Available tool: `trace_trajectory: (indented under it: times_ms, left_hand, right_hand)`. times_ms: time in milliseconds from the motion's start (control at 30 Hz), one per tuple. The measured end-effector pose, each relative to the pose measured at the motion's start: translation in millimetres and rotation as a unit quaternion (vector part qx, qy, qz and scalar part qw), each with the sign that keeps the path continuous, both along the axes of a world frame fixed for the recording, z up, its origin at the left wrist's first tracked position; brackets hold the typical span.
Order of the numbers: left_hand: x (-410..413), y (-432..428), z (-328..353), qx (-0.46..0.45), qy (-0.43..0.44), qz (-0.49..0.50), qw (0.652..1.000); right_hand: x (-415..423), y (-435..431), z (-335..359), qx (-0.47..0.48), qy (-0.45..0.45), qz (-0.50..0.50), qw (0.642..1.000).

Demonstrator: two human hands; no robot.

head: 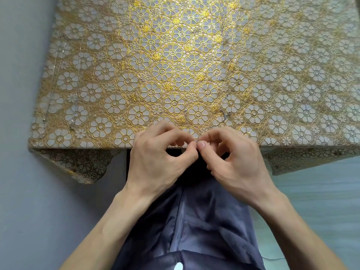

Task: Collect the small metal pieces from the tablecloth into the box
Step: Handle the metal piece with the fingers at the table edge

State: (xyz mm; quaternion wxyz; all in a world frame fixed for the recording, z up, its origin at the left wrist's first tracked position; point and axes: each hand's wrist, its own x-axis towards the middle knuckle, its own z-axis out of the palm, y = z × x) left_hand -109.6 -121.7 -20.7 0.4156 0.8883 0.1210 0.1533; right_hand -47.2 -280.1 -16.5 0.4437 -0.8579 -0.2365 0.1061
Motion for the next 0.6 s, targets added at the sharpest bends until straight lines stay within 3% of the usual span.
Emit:
trace_trajectory:
  times_ms: [200, 367, 600]
  left_hand:
    - [0.4, 0.7, -0.8, 0.017, -0.001, 0.006, 1.0]
    - [-0.1, 23.5, -11.3, 0.065, -0.006, 0.037, 0.997]
    - [15.1, 37.5, -20.0, 0.226, -0.009, -0.119, 0.967]
  right_hand:
    - [1.8, 0.1, -3.6, -0.009, 0.007, -0.005, 1.0]
    - [0.3, -6.5, -14.9, -0.095, -0.08, -0.021, 0.992]
    - [-3.6, -1.0, -23.8, -0.107, -0.116, -0.018, 0.987]
